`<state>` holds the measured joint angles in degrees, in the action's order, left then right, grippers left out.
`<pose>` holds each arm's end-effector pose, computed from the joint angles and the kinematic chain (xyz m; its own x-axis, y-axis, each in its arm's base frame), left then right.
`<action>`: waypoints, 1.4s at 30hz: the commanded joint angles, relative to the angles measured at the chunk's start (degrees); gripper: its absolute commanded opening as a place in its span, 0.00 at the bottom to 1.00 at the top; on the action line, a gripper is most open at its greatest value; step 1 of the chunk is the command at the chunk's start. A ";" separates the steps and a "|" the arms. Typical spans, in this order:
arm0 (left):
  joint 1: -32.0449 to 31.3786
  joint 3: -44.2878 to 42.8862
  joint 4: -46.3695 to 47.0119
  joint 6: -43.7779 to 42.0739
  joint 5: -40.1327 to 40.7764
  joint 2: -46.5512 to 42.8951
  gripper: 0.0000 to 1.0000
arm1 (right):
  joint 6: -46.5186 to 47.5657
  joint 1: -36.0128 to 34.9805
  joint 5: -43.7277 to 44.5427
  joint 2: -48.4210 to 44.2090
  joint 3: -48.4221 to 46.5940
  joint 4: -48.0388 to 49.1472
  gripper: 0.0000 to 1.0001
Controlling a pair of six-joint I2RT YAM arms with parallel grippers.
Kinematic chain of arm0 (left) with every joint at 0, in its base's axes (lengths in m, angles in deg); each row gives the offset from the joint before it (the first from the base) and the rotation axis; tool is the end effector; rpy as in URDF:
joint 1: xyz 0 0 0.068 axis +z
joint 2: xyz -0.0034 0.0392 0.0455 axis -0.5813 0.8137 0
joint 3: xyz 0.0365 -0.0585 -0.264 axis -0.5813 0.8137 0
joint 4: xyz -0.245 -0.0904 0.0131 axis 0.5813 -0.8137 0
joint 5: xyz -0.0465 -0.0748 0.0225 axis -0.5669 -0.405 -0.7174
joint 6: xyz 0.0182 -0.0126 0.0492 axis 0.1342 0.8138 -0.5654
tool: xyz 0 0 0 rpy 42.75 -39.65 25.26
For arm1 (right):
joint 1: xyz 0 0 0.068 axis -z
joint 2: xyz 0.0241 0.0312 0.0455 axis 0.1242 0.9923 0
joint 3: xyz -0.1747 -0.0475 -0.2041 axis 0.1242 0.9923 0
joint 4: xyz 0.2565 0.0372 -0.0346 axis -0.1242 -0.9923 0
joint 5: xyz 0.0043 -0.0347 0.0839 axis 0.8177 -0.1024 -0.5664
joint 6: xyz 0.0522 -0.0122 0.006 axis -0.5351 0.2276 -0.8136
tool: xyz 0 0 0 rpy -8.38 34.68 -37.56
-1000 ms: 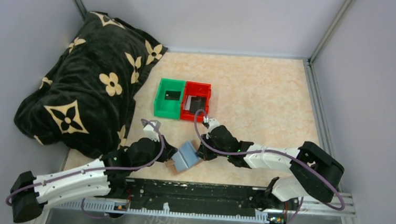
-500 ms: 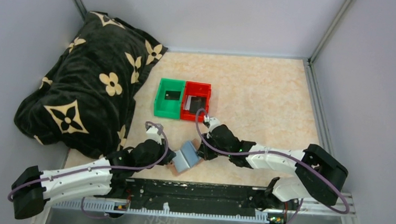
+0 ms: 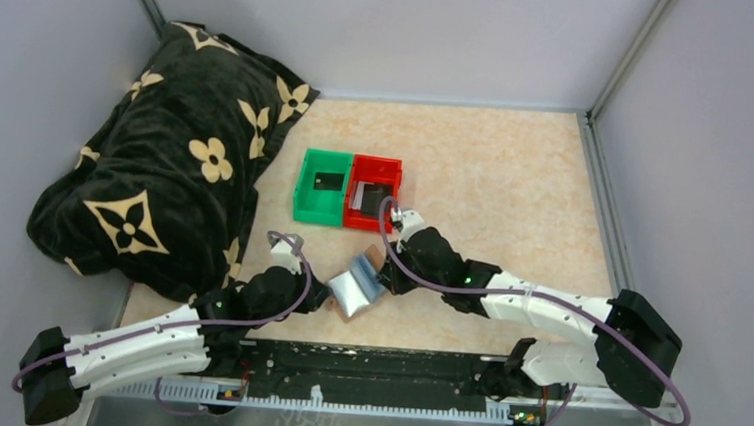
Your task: Take the credit cards out of the card holder
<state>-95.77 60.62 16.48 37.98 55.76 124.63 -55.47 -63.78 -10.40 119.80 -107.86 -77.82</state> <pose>0.0827 -0.1199 0.1725 -0.6795 -0.2123 -0.7022 0.2530 0.8307 -0.4960 0.1390 0.2126 0.2129 -0.6957 -0.1335 -0.7058 -0.5706 0.6996 0.4301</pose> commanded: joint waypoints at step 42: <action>0.11 -15.51 32.11 -10.97 -6.91 36.69 0.24 | -8.51 3.45 12.09 3.99 1.91 -3.61 0.00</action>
<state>-95.77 47.11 41.64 28.95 52.94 155.62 -62.84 -61.13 4.42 123.86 -107.34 -84.23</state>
